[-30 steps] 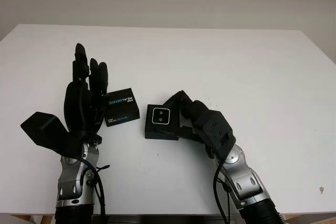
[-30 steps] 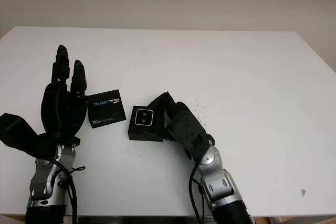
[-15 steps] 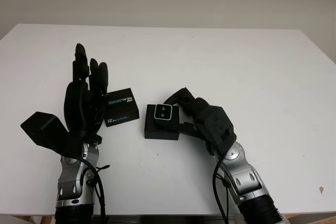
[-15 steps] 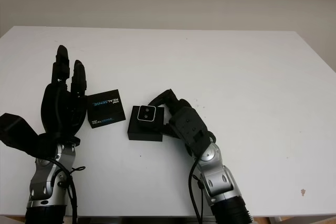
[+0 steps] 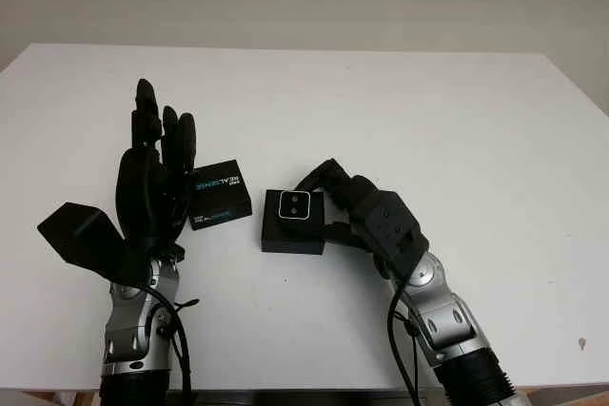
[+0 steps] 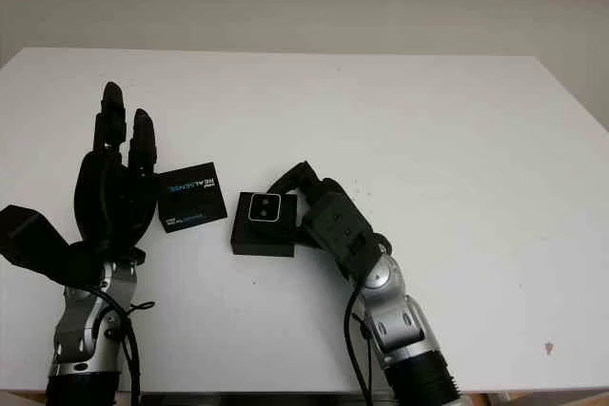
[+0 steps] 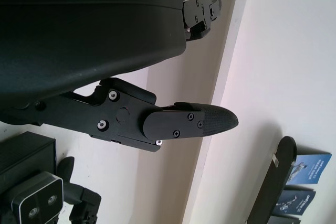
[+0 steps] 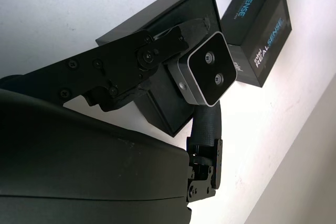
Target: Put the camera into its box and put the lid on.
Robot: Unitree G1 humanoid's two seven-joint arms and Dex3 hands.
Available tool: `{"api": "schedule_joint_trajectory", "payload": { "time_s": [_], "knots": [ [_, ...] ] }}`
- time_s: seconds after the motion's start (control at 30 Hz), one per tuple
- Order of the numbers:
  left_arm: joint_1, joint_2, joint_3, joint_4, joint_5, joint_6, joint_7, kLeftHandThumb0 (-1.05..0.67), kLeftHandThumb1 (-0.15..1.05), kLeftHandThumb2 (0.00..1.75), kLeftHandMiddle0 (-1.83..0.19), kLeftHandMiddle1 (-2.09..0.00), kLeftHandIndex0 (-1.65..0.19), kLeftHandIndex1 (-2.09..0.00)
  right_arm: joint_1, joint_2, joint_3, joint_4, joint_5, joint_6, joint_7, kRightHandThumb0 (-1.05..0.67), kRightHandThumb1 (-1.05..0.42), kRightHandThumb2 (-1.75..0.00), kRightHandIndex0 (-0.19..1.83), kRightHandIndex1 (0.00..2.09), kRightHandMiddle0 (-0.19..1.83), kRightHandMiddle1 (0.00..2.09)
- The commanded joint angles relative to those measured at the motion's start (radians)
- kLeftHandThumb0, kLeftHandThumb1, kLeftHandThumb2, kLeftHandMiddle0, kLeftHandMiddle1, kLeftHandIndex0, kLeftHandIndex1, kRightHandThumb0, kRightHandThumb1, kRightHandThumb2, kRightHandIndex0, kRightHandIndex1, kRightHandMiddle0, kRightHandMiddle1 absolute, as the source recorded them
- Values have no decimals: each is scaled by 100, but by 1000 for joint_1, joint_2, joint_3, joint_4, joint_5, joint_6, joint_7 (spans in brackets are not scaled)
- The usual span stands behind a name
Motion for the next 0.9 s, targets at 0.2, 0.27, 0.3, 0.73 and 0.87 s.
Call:
{"api": "schedule_joint_trajectory", "payload": {
  "time_s": [0.2,0.27,0.3,0.73,0.87],
  "knots": [
    [3,3,1,-19,-9,4,-4,-52,105,38,13,-5,16,-5,12,-24,21,62,-9,4,38,-39,-96,-5,25,7,23,186],
    [4,4,0,-18,-4,2,-3,-52,105,38,13,-5,16,-6,10,-26,22,66,-8,2,44,-38,-96,-5,25,7,24,186],
    [4,5,-1,-19,0,1,-1,-53,105,38,13,-6,16,-6,10,-27,22,68,-8,0,46,-38,-96,-5,25,7,24,186],
    [4,6,-1,-18,5,1,1,-54,105,36,13,-6,16,-6,2,-33,25,90,-16,-25,47,-39,-97,-5,24,6,21,186],
    [3,2,2,-16,-2,1,0,-54,105,36,13,-6,16,-6,4,-43,32,105,-28,-75,45,-44,-99,-6,21,5,11,174]
  ]
}}
